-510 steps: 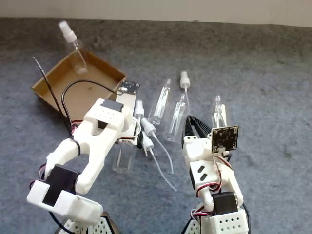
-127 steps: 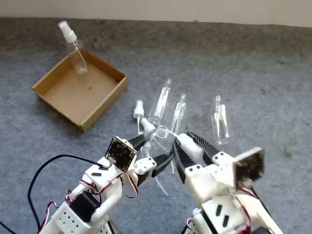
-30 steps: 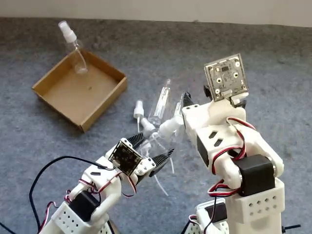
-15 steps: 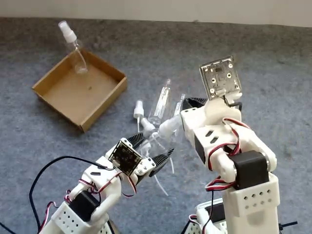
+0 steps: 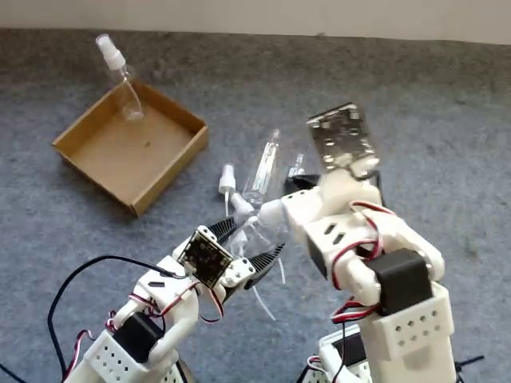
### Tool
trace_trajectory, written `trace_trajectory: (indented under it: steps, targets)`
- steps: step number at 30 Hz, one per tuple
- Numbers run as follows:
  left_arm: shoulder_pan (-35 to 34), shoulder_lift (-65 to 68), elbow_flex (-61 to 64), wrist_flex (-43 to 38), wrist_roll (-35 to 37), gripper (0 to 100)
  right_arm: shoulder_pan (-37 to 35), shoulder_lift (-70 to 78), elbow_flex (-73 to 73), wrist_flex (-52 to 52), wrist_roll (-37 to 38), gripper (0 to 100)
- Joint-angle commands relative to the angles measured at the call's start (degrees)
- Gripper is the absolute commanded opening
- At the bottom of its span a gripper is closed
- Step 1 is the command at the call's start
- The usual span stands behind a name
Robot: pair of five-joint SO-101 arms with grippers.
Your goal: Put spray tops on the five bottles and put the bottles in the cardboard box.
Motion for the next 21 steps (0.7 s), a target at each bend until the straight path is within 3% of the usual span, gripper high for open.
trace_trajectory:
  steps: [1, 11, 21]
  targets:
    - [-0.7, -1.2, 1.0, -0.5, -0.2, 15, -2.5, 0.6, -0.5, 0.0, -0.2, 0.5]
    - [-0.7, -1.2, 1.0, -0.3, -0.2, 15, -1.9, 0.2, -0.7, -5.0, -0.1, 0.8]
    - [-1.3, -1.2, 1.0, -0.6, -0.2, 15, 10.7, 0.2, -0.6, -8.3, -0.2, 0.8]
